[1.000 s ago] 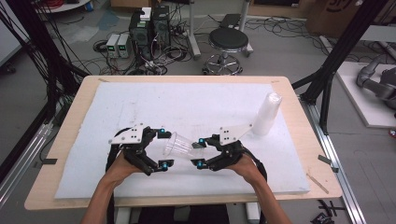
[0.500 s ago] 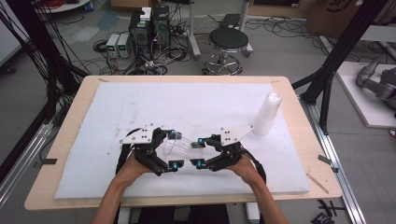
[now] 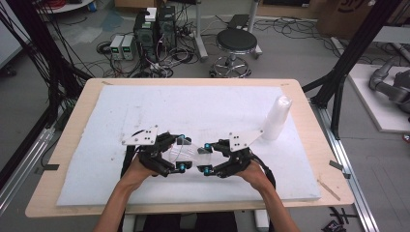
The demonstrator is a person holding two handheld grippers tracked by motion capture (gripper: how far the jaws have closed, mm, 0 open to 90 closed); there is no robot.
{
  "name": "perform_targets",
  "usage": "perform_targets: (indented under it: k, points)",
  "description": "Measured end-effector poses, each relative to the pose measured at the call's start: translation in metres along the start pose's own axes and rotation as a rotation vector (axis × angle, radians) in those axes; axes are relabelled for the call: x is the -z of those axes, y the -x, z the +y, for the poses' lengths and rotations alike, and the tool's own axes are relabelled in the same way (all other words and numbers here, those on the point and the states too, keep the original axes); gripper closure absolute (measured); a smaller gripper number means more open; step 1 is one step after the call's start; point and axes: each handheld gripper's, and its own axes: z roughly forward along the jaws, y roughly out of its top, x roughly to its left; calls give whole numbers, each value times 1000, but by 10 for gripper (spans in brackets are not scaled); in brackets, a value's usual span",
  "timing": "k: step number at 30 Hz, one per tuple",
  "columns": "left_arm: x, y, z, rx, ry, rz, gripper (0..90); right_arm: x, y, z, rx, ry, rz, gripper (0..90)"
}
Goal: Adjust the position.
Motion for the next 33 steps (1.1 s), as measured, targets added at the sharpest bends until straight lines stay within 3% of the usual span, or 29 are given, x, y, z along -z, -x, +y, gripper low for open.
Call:
perform_targets:
  k: [3,11,12,13,14,15,17,21,25,29,33]
  points:
    - [0,0,0,-16,6,-14,279,0,0,0,-1,-5,3,434]
    - [1,1,0,-24,-1,-11,309,0,1,0,8,-6,1,427]
    - [1,1,0,-28,-4,-8,309,0,1,0,3,-11,-1,404]
    - [1,1,1,-31,-10,-4,309,-1,1,0,-17,-10,-11,303]
    - [1,1,0,-33,-13,-4,309,-2,2,1,-66,-7,-28,139]
    - [2,1,1,-33,-15,-2,309,-3,2,2,-99,-19,-42,135]
    - [2,1,1,-36,-17,0,310,-4,-1,4,-68,-38,-45,135]
    - [3,1,3,-45,-32,13,309,-4,-5,6,-52,-49,-67,135]
    - [4,-1,10,-71,-124,57,311,0,-8,3,-49,-71,-132,135]
    - [4,-8,22,-94,-221,89,311,8,-10,-5,-57,-107,-240,135]
    - [1,-19,35,-110,-351,110,310,19,-12,-17,-92,-134,-347,135]
